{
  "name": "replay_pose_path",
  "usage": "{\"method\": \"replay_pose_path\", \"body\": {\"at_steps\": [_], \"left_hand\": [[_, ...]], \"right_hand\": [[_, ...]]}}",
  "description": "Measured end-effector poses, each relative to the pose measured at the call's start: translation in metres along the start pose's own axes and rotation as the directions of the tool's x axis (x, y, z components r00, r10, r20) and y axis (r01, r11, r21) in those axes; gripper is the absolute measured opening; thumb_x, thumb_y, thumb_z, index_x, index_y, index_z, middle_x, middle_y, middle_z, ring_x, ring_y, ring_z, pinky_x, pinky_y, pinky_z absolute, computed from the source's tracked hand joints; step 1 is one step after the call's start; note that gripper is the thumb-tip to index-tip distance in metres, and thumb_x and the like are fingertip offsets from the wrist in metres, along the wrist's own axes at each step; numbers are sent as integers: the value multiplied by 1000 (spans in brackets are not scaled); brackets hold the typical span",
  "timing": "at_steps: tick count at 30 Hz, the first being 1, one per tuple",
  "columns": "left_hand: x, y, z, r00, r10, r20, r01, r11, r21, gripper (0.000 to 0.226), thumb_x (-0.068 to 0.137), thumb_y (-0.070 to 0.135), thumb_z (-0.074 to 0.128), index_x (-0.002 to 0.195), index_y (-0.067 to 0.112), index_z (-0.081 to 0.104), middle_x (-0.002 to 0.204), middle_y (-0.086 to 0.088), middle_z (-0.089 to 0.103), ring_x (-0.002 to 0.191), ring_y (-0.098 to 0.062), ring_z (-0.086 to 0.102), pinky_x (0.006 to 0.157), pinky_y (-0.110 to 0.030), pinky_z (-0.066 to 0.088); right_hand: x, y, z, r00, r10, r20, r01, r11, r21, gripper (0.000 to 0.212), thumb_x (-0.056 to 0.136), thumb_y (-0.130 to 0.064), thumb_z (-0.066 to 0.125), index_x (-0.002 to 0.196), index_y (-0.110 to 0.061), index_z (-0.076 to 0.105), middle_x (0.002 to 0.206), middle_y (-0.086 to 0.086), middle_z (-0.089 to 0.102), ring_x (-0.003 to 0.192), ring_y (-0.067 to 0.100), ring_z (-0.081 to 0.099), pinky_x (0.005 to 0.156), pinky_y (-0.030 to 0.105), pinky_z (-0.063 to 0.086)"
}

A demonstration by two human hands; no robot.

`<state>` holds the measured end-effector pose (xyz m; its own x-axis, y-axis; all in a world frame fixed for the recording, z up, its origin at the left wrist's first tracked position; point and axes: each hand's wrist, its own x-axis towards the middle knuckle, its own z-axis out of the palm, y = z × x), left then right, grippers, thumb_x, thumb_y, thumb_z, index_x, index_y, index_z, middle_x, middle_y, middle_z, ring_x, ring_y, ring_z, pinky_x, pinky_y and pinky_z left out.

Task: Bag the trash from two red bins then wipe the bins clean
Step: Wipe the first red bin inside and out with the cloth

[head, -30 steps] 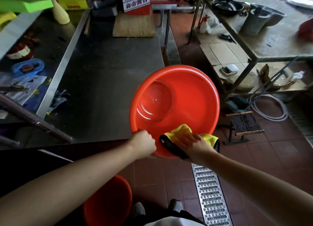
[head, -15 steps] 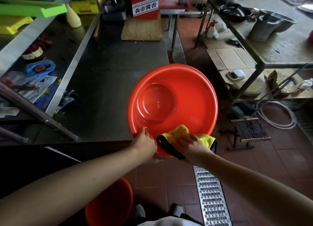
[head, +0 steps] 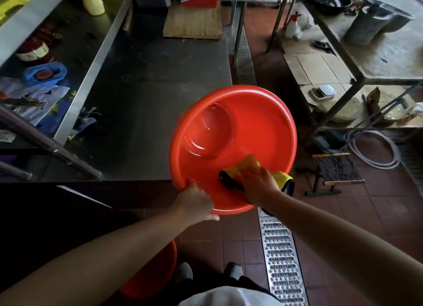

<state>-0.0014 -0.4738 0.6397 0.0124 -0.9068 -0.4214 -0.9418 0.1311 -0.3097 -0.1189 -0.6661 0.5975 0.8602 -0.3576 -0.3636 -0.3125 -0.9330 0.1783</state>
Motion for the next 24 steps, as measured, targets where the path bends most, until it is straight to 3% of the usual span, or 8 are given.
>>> {"method": "replay_pose_path", "body": {"at_steps": [3, 7, 9, 11, 15, 17, 21, 24], "left_hand": [[-5, -3, -8, 999, 32, 10, -32, 999, -29, 75, 93, 68, 33, 60, 1, 38, 77, -19, 63, 81, -31, 64, 93, -53, 38], [-6, -4, -7, 998, 34, 58, -37, 998, 50, 73, 96, 64, 33, 91, 0, 67, 94, -21, 69, 95, -36, 63, 96, -58, 38], [-6, -3, -5, 996, 43, 81, -51, 994, 99, 73, 96, 63, 33, 103, -1, 68, 101, -25, 69, 101, -42, 62, 98, -63, 37], [-9, -1, -4, 995, 50, 81, -59, 992, 111, 74, 97, 62, 33, 106, -4, 66, 105, -29, 67, 103, -45, 62, 99, -64, 37], [-11, 5, -8, 996, 61, 58, -67, 992, 107, 64, 98, 55, 37, 100, -1, 68, 96, -25, 69, 96, -41, 64, 95, -62, 42], [-7, 6, -11, 996, 71, 52, -76, 991, 106, 61, 99, 54, 38, 94, 1, 69, 90, -22, 69, 92, -40, 64, 94, -62, 42], [-5, 6, -8, 998, 48, 43, -51, 996, 71, 65, 100, 53, 36, 105, -6, 64, 101, -29, 67, 100, -44, 61, 98, -66, 37], [-5, 10, -5, 997, 5, 78, -12, 995, 99, 56, 100, 44, 43, 112, -7, 63, 110, -34, 63, 106, -51, 58, 96, -67, 39]], "right_hand": [[10, -3, -2, 994, 94, 49, -92, 995, -29, 55, 102, -30, 37, 156, -30, 27, 159, -1, 31, 148, 27, 23, 116, 45, 22], [12, -49, 0, 990, 34, 134, -67, 968, 243, 62, 100, -36, 40, 158, -37, 16, 158, 2, 34, 143, 26, 34, 110, 46, 28], [7, -57, 7, 992, -54, 116, 7, 928, 372, 60, 100, -46, 39, 156, -42, 17, 156, 4, 38, 139, 29, 41, 108, 46, 33], [7, -40, 11, 1000, 2, 20, -12, 882, 471, 53, 99, -55, 40, 150, -46, 29, 150, 1, 45, 131, 29, 50, 104, 42, 42], [29, -5, 24, 986, 165, 36, -169, 952, 254, 54, 104, -25, 32, 157, -27, 23, 162, 0, 26, 150, 28, 22, 117, 44, 23], [37, -20, 21, 981, 182, 69, -194, 942, 272, 55, 104, -24, 33, 158, -26, 21, 162, 4, 26, 149, 29, 23, 117, 46, 23], [29, -50, 30, 994, -81, 68, 55, 945, 323, 66, 100, -35, 45, 158, -36, 16, 162, 1, 29, 147, 26, 27, 115, 44, 28], [41, -12, 33, 999, -46, 1, 44, 957, 285, 61, 102, -35, 39, 157, -45, 14, 162, 3, 25, 141, 29, 35, 113, 43, 34]]}}
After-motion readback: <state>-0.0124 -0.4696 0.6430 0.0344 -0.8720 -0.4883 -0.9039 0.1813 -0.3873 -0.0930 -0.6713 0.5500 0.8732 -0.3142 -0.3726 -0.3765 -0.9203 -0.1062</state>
